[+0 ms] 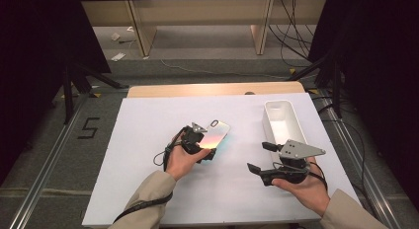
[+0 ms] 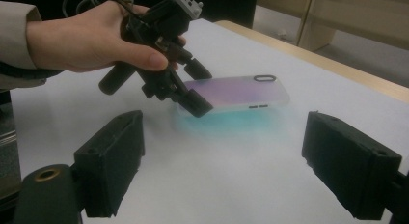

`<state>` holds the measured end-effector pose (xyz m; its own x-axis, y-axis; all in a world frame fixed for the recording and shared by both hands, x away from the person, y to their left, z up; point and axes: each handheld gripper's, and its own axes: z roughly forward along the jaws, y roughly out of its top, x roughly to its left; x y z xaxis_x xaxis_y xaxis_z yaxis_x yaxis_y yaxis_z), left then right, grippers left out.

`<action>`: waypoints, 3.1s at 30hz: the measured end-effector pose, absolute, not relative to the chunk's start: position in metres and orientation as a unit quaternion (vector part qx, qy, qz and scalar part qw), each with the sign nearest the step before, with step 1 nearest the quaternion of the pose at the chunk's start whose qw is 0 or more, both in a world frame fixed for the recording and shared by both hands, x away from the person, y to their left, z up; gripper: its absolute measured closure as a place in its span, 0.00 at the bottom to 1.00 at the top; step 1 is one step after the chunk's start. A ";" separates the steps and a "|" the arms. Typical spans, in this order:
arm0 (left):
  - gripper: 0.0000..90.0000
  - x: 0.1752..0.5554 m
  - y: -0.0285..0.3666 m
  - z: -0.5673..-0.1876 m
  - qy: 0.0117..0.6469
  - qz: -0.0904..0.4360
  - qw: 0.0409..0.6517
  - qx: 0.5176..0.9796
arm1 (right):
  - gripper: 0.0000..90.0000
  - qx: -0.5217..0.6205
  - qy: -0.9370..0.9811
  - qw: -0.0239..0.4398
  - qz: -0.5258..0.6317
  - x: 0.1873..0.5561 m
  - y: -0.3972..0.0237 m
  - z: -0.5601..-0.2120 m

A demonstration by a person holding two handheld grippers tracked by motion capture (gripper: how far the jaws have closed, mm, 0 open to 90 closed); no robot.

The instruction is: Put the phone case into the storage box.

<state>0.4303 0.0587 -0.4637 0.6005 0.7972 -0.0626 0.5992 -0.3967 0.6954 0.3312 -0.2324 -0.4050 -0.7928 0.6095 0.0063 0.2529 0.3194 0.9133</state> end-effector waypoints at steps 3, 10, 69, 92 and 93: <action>0.19 0.427 0.058 -0.459 0.419 0.146 0.357 0.822 | 0.18 0.274 0.792 0.174 0.517 0.331 -0.233 -0.404; 0.19 0.421 0.059 -0.452 0.412 0.152 0.368 0.820 | 0.18 0.277 0.789 0.178 0.519 0.333 -0.235 -0.403; 0.19 0.364 0.035 -0.418 0.327 0.174 0.427 0.825 | 0.21 0.351 0.760 0.159 0.524 0.415 -0.205 -0.393; 0.19 0.357 0.026 -0.415 0.312 0.174 0.435 0.827 | 0.23 0.365 0.763 0.131 0.517 0.428 -0.193 -0.401; 0.19 0.357 0.026 -0.415 0.311 0.174 0.435 0.827 | 0.23 0.365 0.763 0.131 0.517 0.429 -0.193 -0.401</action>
